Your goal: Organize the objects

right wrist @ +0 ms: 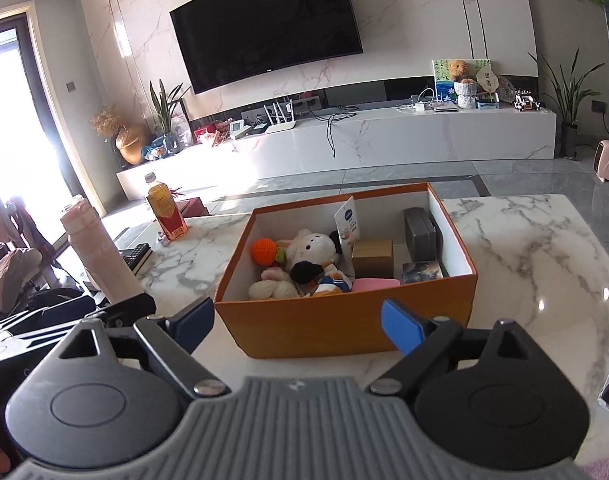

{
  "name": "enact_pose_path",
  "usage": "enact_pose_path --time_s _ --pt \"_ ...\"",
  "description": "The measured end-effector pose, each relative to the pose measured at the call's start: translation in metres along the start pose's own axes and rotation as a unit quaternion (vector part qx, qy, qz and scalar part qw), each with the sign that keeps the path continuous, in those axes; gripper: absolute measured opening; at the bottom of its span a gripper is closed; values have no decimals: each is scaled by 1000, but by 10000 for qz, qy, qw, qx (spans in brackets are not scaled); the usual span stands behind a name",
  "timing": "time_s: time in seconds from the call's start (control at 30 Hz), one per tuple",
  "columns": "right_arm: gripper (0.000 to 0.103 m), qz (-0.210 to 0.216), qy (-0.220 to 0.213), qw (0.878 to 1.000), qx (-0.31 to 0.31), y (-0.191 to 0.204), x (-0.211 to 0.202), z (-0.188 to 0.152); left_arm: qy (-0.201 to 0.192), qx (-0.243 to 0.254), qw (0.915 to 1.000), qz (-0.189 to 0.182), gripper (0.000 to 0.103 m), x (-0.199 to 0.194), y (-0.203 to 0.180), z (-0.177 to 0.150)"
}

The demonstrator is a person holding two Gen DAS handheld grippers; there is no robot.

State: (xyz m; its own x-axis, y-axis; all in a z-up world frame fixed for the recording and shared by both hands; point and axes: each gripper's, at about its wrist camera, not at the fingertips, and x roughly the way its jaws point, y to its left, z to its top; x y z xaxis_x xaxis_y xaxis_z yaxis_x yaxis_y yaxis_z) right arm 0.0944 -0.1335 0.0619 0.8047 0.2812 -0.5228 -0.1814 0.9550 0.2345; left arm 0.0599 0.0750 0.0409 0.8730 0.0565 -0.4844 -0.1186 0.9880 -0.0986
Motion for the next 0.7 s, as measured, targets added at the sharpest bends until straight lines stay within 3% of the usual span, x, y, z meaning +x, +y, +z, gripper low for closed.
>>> enact_pose_path --time_s 0.5,0.7 --pt "95 -838 90 9944 -644 4 30 -41 421 -73 9990 152 98 26 11 -45" --pt "95 -897 272 9945 -465 -14 45 -51 518 152 9984 187 98 38 -5 -50"
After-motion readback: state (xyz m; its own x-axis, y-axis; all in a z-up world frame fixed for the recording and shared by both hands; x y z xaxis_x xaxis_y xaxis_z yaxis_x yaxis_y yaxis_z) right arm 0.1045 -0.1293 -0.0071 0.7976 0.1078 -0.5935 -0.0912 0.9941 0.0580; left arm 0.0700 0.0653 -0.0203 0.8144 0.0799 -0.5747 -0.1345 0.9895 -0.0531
